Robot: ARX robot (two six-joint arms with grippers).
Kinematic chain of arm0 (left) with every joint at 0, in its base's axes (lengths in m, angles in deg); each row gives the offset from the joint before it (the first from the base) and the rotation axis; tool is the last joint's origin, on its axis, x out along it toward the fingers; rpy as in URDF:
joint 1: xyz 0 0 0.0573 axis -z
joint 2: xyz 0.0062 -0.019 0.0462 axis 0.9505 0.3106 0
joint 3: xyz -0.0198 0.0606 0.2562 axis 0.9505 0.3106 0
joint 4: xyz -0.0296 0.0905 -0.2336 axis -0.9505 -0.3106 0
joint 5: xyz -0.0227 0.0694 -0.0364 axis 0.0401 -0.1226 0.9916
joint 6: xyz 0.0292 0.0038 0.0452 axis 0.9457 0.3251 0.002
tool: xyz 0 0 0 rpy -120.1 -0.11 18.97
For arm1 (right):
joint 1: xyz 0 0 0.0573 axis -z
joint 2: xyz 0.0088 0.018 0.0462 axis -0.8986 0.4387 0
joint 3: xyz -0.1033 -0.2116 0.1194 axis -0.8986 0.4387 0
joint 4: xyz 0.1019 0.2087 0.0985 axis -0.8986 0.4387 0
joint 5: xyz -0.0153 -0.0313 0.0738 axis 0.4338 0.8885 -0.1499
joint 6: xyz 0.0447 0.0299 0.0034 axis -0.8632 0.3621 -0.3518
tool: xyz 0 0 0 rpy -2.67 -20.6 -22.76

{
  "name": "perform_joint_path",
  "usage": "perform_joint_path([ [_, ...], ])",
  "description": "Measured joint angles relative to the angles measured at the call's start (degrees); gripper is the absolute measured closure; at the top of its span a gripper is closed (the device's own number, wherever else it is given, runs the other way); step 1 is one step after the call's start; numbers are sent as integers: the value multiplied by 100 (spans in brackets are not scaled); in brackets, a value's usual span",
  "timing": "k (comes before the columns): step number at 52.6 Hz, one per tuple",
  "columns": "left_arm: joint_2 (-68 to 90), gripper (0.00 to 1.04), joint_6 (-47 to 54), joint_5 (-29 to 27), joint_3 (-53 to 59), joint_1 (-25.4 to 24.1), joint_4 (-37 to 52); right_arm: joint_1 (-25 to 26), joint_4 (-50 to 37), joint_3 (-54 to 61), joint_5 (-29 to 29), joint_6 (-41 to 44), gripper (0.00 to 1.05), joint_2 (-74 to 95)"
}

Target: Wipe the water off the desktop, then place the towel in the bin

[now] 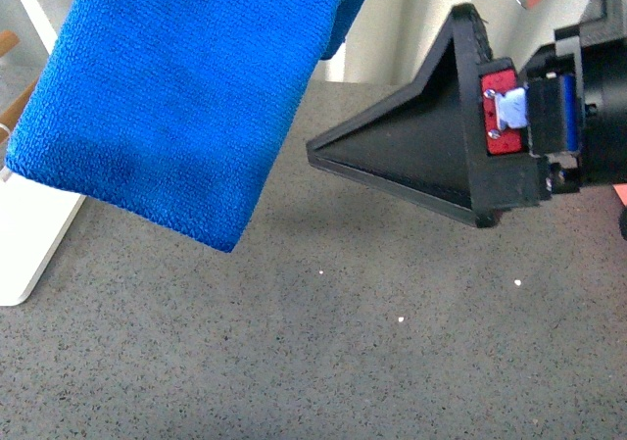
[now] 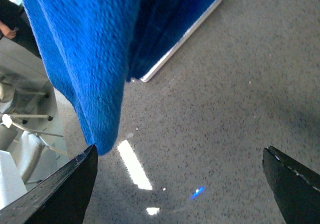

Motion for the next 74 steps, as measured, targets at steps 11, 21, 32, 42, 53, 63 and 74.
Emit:
perform_joint_path([
  [11,0,100,0,0,0,0,0,-151,-431,-634,-146,50,7,544],
  [21,0,100,0,-4,0,0,0,-365,-640,-1316,-116,-35,7,1121],
  [32,0,100,0,-7,0,-2,0,-570,-1191,-1768,-448,-435,7,1427],
  [42,0,100,2,-9,0,-2,0,-664,-1620,-1838,-535,-756,7,1451],
  [53,0,100,2,-11,0,-2,0,-673,-1952,-1851,-413,-1075,34,1488],
  [63,-2,100,17,-11,-2,-2,2,-627,-2245,-1705,-293,-1279,60,1488],
  [74,-2,79,17,-2,0,0,2,-549,-2210,-1510,-149,-1355,95,1386],
])
